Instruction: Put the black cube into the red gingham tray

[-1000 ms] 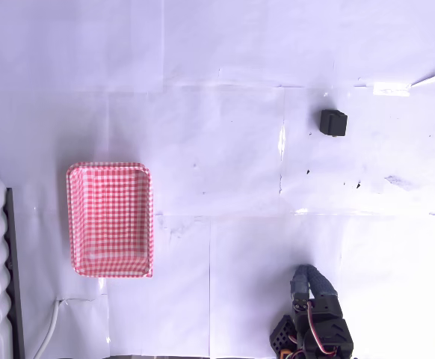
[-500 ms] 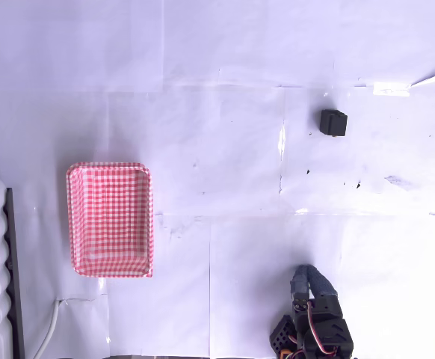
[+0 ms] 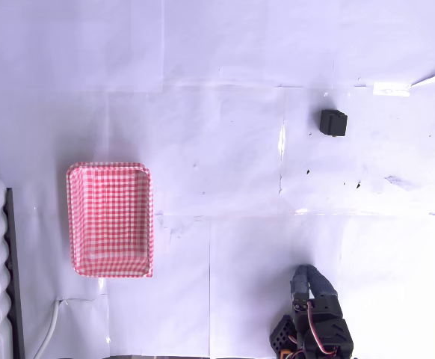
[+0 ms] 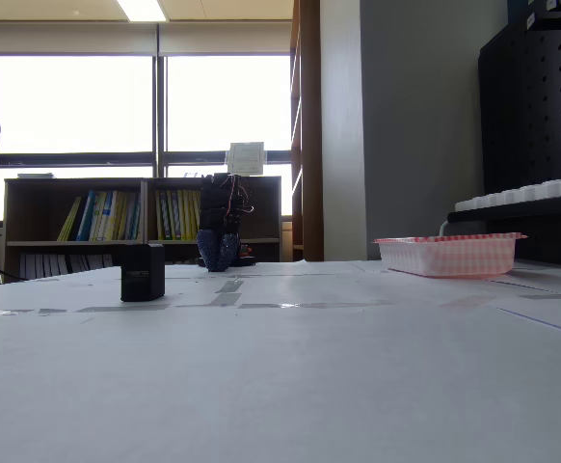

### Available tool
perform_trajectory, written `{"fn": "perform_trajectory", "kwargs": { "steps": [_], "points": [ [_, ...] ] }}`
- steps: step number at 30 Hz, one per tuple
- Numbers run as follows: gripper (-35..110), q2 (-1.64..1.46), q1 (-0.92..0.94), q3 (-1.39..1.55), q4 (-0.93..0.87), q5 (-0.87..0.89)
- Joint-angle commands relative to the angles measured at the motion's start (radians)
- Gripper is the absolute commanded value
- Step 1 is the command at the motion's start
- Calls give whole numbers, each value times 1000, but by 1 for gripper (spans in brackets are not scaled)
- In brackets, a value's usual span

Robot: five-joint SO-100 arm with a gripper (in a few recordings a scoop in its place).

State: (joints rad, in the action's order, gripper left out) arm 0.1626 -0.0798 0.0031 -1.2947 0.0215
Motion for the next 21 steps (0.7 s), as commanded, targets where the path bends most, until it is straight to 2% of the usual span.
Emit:
{"fn": "perform_trajectory", "kwargs": {
  "steps": [1,4,6,7,9,17,21],
  "points": [
    [0,15,8,11,-44,15],
    [0,-26,8,11,-15,49],
    [0,-87,18,11,35,137],
    [0,-127,38,12,130,311],
    [1,-225,52,15,350,150],
    [0,-706,100,20,1098,262],
    [0,-1034,97,26,1545,170]
  ]
}}
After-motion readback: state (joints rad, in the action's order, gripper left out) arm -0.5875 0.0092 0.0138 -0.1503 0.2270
